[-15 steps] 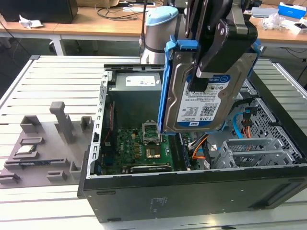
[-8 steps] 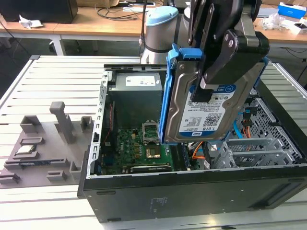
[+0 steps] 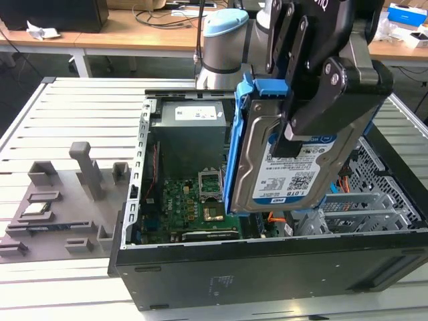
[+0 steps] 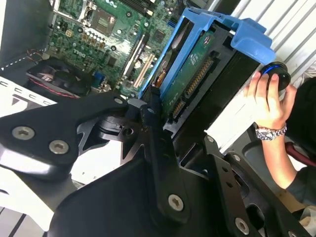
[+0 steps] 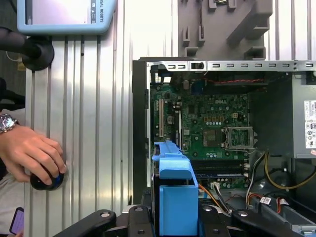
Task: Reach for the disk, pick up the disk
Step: 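Pick up the disk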
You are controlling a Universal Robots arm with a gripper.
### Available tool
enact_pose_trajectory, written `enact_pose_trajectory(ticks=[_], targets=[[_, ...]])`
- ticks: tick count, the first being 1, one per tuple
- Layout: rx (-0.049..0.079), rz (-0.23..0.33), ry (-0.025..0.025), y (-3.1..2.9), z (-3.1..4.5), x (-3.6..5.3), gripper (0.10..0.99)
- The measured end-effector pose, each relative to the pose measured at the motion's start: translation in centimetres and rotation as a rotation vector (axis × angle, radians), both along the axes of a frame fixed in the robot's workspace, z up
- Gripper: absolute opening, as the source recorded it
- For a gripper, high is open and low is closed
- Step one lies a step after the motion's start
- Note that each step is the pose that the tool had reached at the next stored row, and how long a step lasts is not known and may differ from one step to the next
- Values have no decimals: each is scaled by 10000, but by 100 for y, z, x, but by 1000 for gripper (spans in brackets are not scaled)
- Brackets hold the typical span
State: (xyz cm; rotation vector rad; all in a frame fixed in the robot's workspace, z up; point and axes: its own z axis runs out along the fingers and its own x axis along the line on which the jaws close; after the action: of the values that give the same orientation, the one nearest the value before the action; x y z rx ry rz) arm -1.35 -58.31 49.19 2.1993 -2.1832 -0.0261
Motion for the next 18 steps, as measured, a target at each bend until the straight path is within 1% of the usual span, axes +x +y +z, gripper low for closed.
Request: enact_pose_trajectory(ticks=[1, 3, 7, 9, 10, 11, 14, 16, 18], targets=[[1, 1, 0, -27, 0, 0, 361], [-1, -1, 0, -50, 0, -1, 361], [5, 3, 0, -51, 0, 11, 361], [50, 0, 0, -52, 0, 23, 361], [152, 1, 0, -51, -1, 36, 361], [197, 1, 1, -51, 0, 43, 361], [201, -1, 0, -50, -1, 47, 361], [199, 0, 1, -41, -1, 90, 361], [193, -1, 2, -34, -1, 170, 361]])
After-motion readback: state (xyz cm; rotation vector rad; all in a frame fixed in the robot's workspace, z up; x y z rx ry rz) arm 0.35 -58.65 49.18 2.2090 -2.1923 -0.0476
